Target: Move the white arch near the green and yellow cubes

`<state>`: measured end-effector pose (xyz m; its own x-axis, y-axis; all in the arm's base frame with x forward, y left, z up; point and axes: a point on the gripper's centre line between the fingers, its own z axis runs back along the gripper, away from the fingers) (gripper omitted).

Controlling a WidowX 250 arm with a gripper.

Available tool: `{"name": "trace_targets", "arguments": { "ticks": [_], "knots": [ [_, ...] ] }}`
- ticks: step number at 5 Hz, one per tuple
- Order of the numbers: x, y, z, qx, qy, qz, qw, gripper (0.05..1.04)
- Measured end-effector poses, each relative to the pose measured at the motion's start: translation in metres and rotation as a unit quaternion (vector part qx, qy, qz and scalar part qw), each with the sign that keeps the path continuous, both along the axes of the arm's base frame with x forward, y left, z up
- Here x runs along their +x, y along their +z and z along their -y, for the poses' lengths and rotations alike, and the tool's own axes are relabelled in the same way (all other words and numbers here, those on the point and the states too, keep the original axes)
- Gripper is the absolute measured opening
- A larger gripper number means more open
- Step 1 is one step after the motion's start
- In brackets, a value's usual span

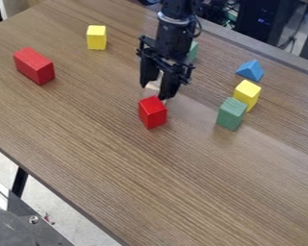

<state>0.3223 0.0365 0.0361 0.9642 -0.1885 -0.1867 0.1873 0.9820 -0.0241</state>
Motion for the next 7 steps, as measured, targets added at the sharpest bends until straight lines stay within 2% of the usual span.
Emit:
{"name": "trace_targets", "arguments": {
  "ticks": [1, 2, 3, 5, 7],
  "knots": [
    [0.006, 0.009, 0.010, -0.035, 0.002, 0.012, 0.9993, 0.572],
    [0.019, 0.028, 0.022, -0.105, -0.008, 0.057, 0.9928, 0.572],
    [0.026, 0.033, 0.021, -0.156, -0.012, 0.090, 0.9835, 0.572],
    [0.020, 0.015, 0.023, -0.238, -0.015, 0.105, 0.9656, 0.572],
    [0.020, 0.004, 0.021, -0.325, 0.010, 0.134, 0.9362, 0.572]
  ]
}}
